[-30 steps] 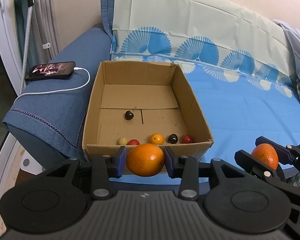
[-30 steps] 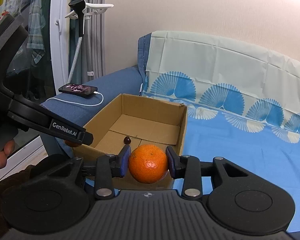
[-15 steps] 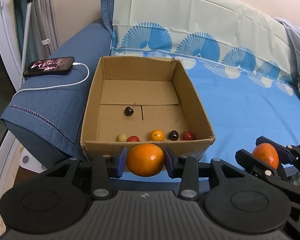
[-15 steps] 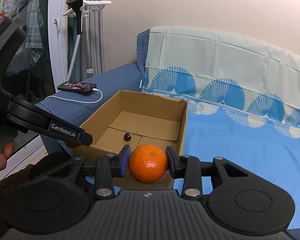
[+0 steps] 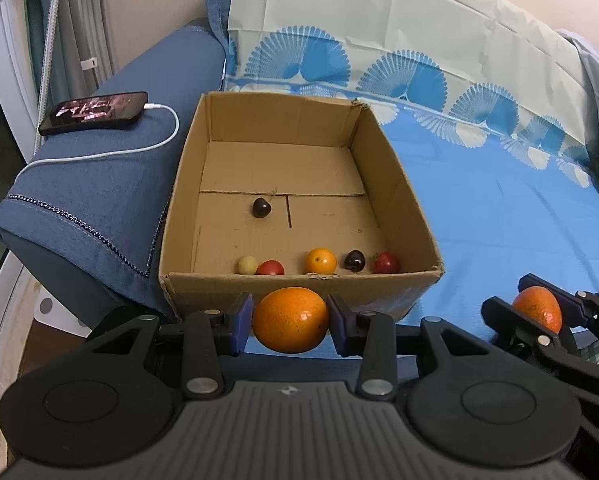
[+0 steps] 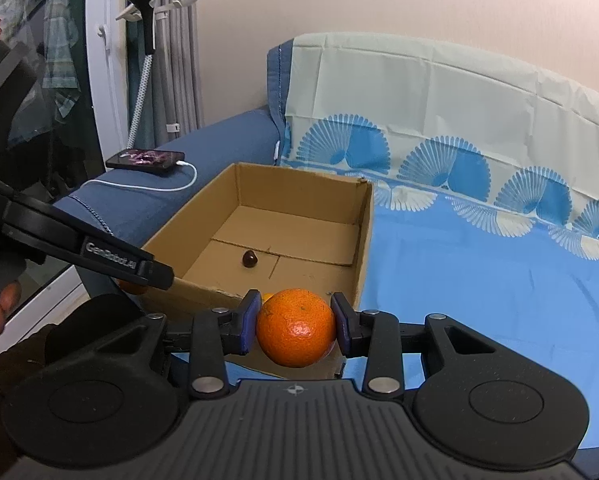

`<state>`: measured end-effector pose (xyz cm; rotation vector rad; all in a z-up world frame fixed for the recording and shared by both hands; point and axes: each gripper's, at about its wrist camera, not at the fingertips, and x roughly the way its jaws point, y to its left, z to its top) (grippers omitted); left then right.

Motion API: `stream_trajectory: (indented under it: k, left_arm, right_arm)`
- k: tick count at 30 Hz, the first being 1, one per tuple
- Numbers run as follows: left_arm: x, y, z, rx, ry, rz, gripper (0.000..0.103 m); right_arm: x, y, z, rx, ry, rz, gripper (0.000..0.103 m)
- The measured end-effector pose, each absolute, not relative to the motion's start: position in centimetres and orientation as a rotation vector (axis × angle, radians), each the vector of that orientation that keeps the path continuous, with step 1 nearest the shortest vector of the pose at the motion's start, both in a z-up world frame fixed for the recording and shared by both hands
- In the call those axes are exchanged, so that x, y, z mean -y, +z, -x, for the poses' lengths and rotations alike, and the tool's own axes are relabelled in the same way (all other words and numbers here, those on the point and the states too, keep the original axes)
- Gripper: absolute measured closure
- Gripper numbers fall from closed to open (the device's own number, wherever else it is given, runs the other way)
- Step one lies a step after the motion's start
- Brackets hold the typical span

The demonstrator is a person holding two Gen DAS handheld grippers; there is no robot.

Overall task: Organize fruits
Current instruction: 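Carry both small oranges over the box with both tools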

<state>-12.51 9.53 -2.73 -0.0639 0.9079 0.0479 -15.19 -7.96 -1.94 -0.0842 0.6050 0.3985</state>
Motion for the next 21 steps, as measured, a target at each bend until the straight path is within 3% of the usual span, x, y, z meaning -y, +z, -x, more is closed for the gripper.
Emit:
stream_trajectory:
  k: [21]
  left_arm:
    - [-12.1,-4.7,2.3,-0.947,0.069,0.056,0.059]
  right_arm:
    - [5.0,-4.7,4.5,-0.647,0.396,0.1,0.064]
